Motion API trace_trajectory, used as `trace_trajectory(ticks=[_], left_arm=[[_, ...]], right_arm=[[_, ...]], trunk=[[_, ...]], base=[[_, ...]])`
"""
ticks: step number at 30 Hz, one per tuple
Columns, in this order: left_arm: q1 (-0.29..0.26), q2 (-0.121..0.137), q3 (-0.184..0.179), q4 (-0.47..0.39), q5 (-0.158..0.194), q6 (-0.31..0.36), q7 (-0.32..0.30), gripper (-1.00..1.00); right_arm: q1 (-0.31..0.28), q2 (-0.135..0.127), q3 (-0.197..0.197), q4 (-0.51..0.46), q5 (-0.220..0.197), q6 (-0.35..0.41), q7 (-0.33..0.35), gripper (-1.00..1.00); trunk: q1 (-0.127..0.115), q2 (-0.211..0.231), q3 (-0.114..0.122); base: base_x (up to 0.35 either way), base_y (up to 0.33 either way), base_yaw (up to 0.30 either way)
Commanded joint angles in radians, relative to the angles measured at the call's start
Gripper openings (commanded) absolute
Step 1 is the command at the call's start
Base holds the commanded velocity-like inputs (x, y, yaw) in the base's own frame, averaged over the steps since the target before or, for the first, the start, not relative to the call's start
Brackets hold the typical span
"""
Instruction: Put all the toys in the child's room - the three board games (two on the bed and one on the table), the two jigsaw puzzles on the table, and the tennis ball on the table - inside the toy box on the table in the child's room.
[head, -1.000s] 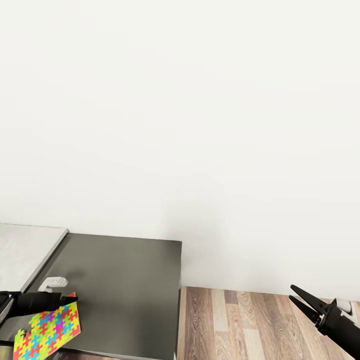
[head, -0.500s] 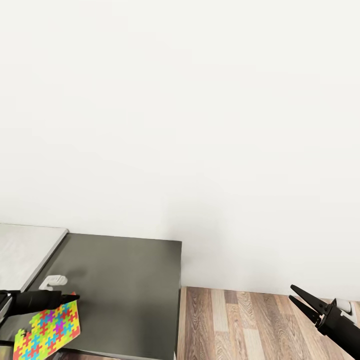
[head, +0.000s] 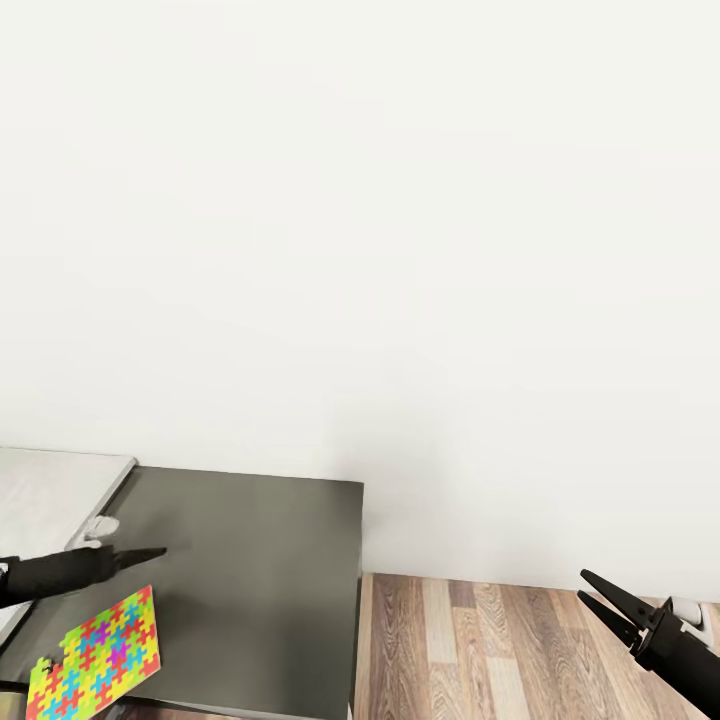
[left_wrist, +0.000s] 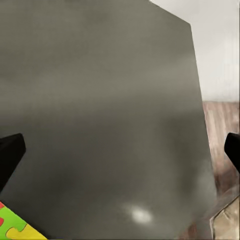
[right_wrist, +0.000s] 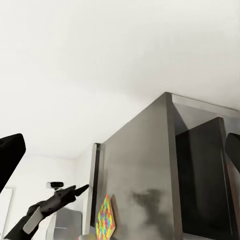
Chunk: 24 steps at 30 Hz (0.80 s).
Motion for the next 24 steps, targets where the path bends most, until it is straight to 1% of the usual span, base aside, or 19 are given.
trace_trajectory(ticks=[1,4,6,8,10,13,17,19,24], left_arm=[[0.000,0.000,0.006,-0.007,0.002,0.016,-0.025,1.00],[0.000,-0.001,0.022,-0.026,0.003,0.054,-0.150,1.00],[0.000,-0.005,0.025,-0.030,0.003,0.070,-0.218,1.00],[0.001,-0.007,0.026,-0.031,0.003,0.074,-0.246,1.00],[0.001,-0.012,0.027,-0.032,0.005,0.079,-0.288,1.00],[0.002,-0.023,0.027,-0.032,0.006,0.081,-0.290,1.00],[0.005,-0.046,0.027,-0.032,0.008,0.082,-0.290,1.00],[0.006,-0.053,0.029,-0.033,0.008,0.083,-0.290,1.00],[0.007,-0.061,0.033,-0.042,0.011,0.097,-0.290,1.00]], right_arm=[[0.000,0.000,-0.001,-0.001,0.000,0.004,0.002,1.00],[0.000,0.000,-0.001,-0.001,0.001,0.004,0.002,1.00],[0.000,0.000,0.000,-0.003,0.001,0.002,0.002,1.00],[0.000,0.000,0.000,-0.003,0.001,0.002,0.001,1.00],[0.000,0.000,0.000,-0.002,0.001,0.002,0.002,1.00],[0.000,0.000,0.000,-0.001,0.000,0.003,0.002,1.00],[0.000,0.000,0.000,-0.004,0.000,0.004,0.005,1.00],[0.000,0.000,-0.001,-0.004,0.000,0.004,0.007,1.00],[0.000,0.003,-0.001,-0.005,0.001,0.004,0.010,1.00]], trunk=[[0.001,-0.002,-0.002],[0.001,-0.002,-0.002],[0.001,-0.002,-0.002],[0.001,-0.002,-0.002],[0.001,-0.002,-0.002],[0.001,-0.002,-0.002],[0.001,-0.002,-0.002],[0.001,-0.002,-0.001],[0.001,-0.002,0.004]], base=[[0.000,0.000,0.000],[0.000,0.000,0.000],[0.000,0.000,0.000],[0.000,0.000,0.000],[0.000,0.000,0.000],[0.000,0.000,0.000],[0.000,0.000,0.000],[0.000,0.000,0.000],[0.000,0.000,0.000]])
